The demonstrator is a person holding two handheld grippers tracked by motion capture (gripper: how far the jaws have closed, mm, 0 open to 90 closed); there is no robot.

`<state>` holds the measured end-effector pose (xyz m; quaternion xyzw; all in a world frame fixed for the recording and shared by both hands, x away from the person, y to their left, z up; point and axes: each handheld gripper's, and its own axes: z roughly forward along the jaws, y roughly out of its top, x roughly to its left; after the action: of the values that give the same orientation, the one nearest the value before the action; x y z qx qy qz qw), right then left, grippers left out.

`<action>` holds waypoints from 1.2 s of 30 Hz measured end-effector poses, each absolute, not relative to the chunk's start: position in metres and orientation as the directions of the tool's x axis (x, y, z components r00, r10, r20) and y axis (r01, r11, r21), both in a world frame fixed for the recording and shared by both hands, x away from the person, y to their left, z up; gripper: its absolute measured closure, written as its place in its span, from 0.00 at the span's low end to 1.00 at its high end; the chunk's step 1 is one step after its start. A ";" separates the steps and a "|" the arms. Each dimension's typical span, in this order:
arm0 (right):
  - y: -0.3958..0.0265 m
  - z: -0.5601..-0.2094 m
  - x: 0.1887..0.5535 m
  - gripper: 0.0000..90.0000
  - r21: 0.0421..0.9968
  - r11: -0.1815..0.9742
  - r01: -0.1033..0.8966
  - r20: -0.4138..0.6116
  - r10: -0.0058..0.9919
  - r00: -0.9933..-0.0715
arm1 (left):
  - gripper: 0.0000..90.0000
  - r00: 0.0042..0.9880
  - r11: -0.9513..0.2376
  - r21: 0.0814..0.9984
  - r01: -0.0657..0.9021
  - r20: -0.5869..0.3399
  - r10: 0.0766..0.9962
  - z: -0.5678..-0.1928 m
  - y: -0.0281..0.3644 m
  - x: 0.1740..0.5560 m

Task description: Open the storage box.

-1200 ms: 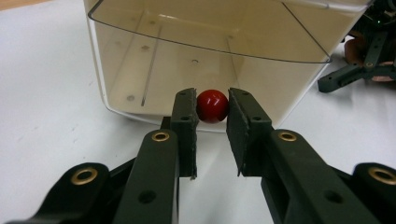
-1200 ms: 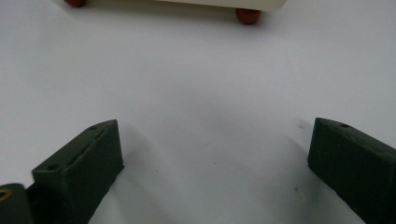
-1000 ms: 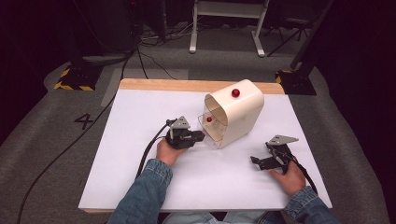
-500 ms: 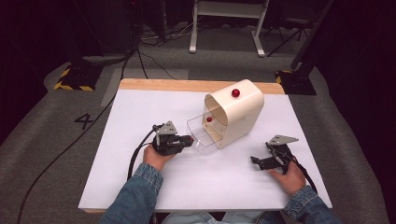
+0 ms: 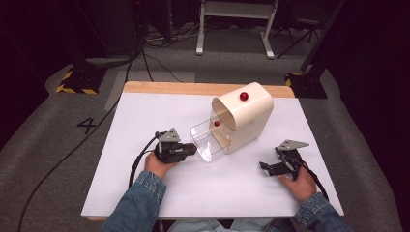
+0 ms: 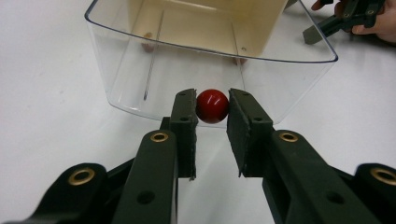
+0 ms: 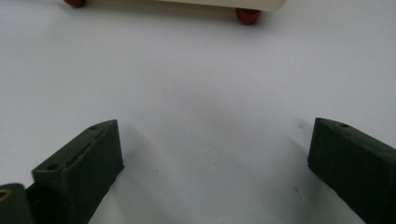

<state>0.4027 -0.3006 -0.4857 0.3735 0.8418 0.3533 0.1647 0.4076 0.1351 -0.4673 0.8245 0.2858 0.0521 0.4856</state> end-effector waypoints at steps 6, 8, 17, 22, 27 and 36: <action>-0.301 -0.486 0.403 0.04 0.718 0.471 0.513 -0.013 0.745 -0.667 | 0.59 0.831 -0.389 0.811 0.437 -0.199 0.519 -0.467 0.137 0.403; -0.301 -0.486 0.403 0.04 0.718 0.471 0.513 -0.012 0.745 -0.667 | 0.57 0.831 -0.387 0.811 0.438 -0.201 0.519 -0.465 0.139 0.401; -0.301 -0.486 0.403 0.04 0.718 0.472 0.513 -0.014 0.745 -0.667 | 0.54 0.824 -0.320 0.864 0.389 -0.171 0.540 -0.444 0.146 0.399; -0.301 -0.486 0.403 0.04 0.718 0.471 0.513 -0.013 0.745 -0.667 | 0.53 0.821 -0.302 0.865 0.400 -0.192 0.537 -0.426 0.146 0.401; -0.301 -0.486 0.403 0.04 0.718 0.471 0.513 -0.013 0.745 -0.666 | 0.53 0.833 -0.288 0.878 0.381 -0.191 0.520 -0.408 0.140 0.404; -0.301 -0.486 0.403 0.04 0.718 0.471 0.513 -0.013 0.745 -0.667 | 0.53 0.844 -0.263 0.903 0.340 -0.170 0.509 -0.390 0.124 0.413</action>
<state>0.4026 -0.3006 -0.4857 0.3736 0.8418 0.3532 0.1646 0.4125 0.1244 -0.3895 0.7909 0.2684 0.0773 0.5445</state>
